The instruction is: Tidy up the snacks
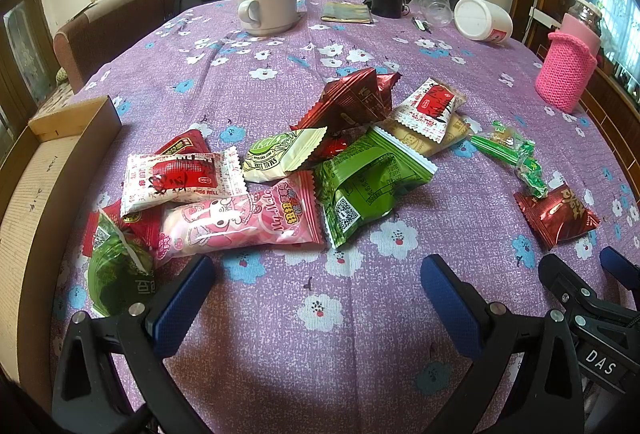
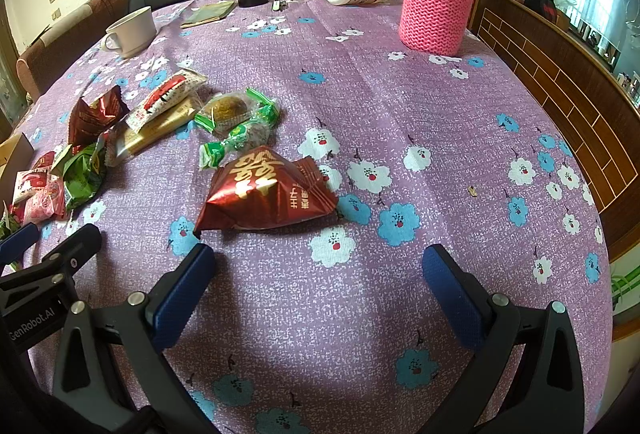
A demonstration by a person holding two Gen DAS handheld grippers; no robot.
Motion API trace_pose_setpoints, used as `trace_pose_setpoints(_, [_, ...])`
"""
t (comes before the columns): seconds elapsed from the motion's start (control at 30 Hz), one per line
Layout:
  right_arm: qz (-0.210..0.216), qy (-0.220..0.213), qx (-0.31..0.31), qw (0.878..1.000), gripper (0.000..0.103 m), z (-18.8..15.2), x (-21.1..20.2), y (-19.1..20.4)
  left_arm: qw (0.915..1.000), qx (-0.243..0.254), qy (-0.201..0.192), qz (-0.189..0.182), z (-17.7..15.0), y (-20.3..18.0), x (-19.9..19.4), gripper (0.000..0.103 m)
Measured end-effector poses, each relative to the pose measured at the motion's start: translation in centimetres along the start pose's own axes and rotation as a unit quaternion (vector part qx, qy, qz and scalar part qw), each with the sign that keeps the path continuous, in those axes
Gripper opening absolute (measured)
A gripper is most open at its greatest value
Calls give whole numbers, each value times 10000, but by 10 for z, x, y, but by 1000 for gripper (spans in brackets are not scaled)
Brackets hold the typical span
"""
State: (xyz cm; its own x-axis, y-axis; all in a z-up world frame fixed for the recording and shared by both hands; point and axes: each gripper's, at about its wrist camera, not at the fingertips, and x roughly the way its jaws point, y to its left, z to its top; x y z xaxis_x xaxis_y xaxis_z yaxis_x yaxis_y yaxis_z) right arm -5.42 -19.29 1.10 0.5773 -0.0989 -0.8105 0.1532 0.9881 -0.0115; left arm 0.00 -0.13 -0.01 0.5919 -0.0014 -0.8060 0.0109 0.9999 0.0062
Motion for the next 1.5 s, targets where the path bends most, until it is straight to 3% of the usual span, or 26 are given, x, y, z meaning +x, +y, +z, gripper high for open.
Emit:
trace_pose_setpoints(0.3, [-9,0,66,10000,103,3,2,3,9995,215,171,-152,-6,-1,-7,102])
trace_pose_setpoints(0.47, [15,173,43,9998,103,5,2,1,9958,691,310,-515,-20,1,-19,102])
trace_pose_setpoints(0.53, [2,309,41,9995,103,6,3,0,9941,777,367,-660,-29,3,-29,96])
trace_pose_setpoints(0.6, [3,330,19,9995,103,6,3,0,9920,747,283,-978,-38,7,-45,82])
trace_pose_setpoints(0.77, [-13,291,41,9996,102,-2,-5,-4,9835,634,-341,-1658,-56,40,-104,82])
trace_pose_setpoints(0.87, [-142,-98,73,9998,90,-11,-34,-9,9780,452,-822,-1861,-63,83,-141,82])
trace_pose_setpoints(1.0, [-107,-1322,-52,9911,92,-21,-107,-8,9794,-134,-1227,-1600,-61,147,-167,82])
trace_pose_setpoints(1.07, [157,-1890,-127,9818,97,-24,-134,-5,9788,-505,-1306,-1492,-56,178,-170,82])
trace_pose_setpoints(1.1, [344,-1923,-140,9806,98,-21,-139,-1,9791,-669,-1285,-1427,-54,189,-166,82])
trace_pose_setpoints(1.17, [759,-1347,-142,9879,98,-10,-131,12,9768,-1011,-1246,-1422,-56,208,-160,82])
trace_pose_setpoints(1.27, [1603,-714,-184,9843,94,-6,-107,42,9754,-1091,-1190,-1501,-65,210,-153,82])
trace_pose_setpoints(1.4, [2100,-222,-519,9761,77,-10,-82,94,9753,-900,-1095,-1693,-78,204,-148,77])
trace_pose_setpoints(1.5, [2393,-67,-790,9677,76,-9,-77,134,9745,-780,-1036,-1832,-79,199,-143,76])
